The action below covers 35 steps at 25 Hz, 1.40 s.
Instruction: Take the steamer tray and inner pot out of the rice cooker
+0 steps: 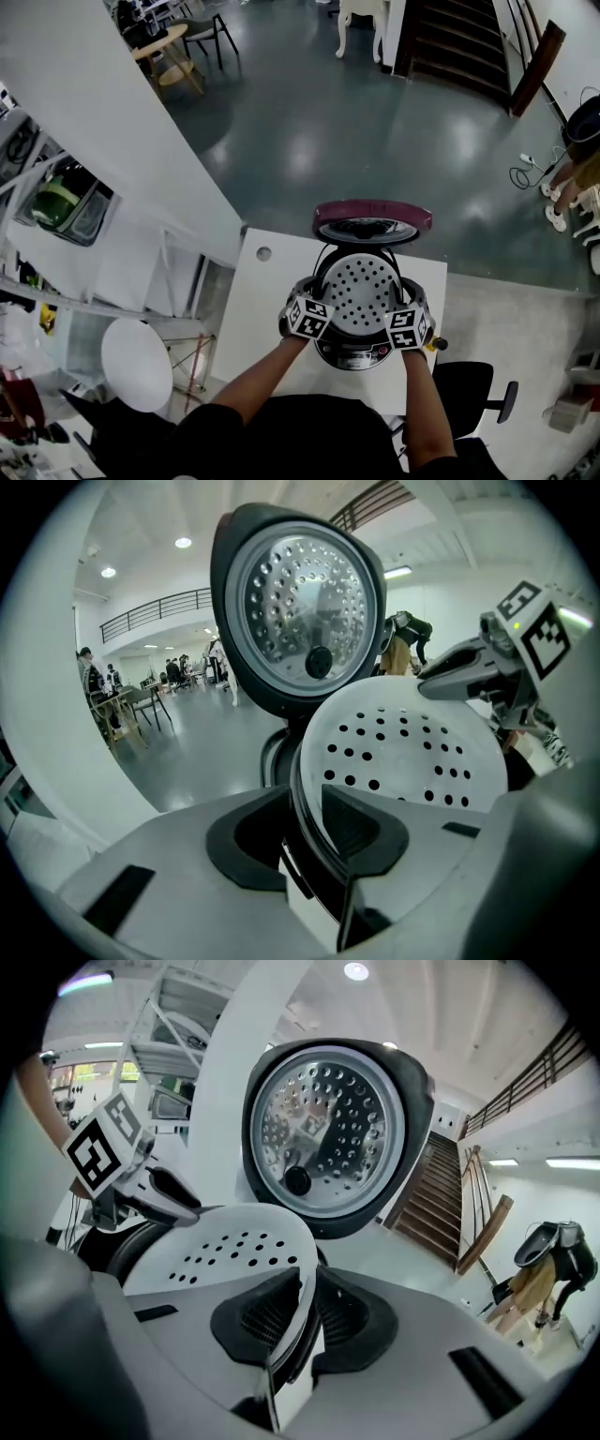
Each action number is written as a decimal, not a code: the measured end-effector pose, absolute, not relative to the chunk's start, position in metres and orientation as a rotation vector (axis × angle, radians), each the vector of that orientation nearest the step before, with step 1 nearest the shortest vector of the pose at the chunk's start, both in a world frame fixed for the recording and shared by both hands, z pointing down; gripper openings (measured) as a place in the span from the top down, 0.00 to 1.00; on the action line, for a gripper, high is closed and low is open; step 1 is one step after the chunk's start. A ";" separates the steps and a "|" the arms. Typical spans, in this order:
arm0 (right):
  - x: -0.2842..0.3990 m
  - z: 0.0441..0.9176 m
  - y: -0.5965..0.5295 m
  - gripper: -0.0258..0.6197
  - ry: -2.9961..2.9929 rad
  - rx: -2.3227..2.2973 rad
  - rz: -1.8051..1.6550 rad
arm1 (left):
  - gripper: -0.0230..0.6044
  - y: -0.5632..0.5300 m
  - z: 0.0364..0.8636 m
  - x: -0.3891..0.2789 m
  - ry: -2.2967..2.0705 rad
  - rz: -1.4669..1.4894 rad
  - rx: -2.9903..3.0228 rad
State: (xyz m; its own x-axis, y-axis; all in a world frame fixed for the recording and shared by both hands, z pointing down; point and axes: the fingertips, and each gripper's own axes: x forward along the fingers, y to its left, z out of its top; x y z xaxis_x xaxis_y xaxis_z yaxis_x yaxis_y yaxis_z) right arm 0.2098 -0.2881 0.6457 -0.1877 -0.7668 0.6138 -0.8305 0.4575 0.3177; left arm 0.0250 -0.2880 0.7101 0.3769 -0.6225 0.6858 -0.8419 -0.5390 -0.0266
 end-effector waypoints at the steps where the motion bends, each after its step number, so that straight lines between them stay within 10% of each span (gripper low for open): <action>1: 0.210 0.643 -0.289 0.90 -1.984 1.343 0.112 | 0.80 -0.288 0.710 0.025 -1.285 0.941 2.312; 35: 0.186 0.600 -0.281 0.93 -2.254 1.328 -0.084 | 0.90 -0.325 0.692 0.052 -1.247 0.912 2.476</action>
State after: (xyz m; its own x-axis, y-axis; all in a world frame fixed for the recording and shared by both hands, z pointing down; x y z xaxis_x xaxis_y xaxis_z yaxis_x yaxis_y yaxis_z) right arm 0.1861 -0.2805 0.6002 -0.3854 -0.8314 0.4003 -0.7993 0.5176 0.3055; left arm 0.0520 -0.3249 0.6917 0.4465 -0.6466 0.6185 -0.7852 -0.6145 -0.0757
